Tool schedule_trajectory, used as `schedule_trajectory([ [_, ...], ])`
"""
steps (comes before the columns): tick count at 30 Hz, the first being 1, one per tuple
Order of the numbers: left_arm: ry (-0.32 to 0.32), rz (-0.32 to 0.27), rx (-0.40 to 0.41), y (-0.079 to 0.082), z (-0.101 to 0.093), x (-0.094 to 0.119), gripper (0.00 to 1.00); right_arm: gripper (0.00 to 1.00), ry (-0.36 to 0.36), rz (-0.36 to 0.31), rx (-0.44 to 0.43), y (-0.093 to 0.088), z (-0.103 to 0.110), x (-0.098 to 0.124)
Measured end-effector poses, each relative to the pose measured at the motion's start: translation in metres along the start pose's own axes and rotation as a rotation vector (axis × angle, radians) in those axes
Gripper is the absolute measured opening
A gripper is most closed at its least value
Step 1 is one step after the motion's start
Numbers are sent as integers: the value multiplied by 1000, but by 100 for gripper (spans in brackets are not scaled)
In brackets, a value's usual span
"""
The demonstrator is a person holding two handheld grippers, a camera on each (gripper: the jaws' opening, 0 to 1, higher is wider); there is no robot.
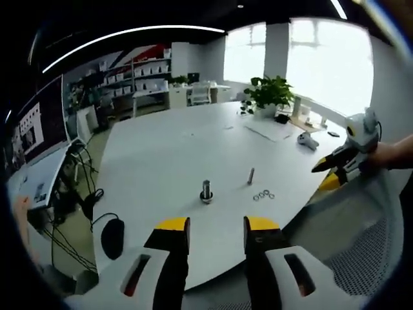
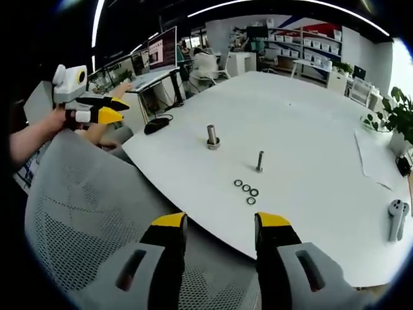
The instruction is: Place the washer onto the threaded stud by aligning its center hole with the stud, sliding it down to the base, and recovering from edge contact or off-axis alignment until the washer reaches the visible bottom stop.
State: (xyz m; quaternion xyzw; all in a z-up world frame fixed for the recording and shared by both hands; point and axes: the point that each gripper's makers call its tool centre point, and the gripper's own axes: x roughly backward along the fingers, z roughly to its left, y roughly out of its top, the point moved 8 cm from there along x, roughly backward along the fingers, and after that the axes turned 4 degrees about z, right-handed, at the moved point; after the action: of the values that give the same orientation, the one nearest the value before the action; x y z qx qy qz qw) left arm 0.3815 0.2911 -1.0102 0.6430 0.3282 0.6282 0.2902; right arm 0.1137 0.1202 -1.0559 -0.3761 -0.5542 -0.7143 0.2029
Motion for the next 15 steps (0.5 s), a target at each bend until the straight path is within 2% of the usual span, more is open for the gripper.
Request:
schedule_trajectory([
  [3,32,-4,-29,-1,1,-1,29,45,6,18,12,-1,0,-2],
  [8,43,-17,-31,-2,4,1,29,46,22,55,48,0,3,-4],
  [10,35,-24,-25,-2,3,2,30,46,27,42,44,4,4,0],
  [15,28,-24,-34,-3,2,2,30,47,10,66,34,5,-13,-6],
])
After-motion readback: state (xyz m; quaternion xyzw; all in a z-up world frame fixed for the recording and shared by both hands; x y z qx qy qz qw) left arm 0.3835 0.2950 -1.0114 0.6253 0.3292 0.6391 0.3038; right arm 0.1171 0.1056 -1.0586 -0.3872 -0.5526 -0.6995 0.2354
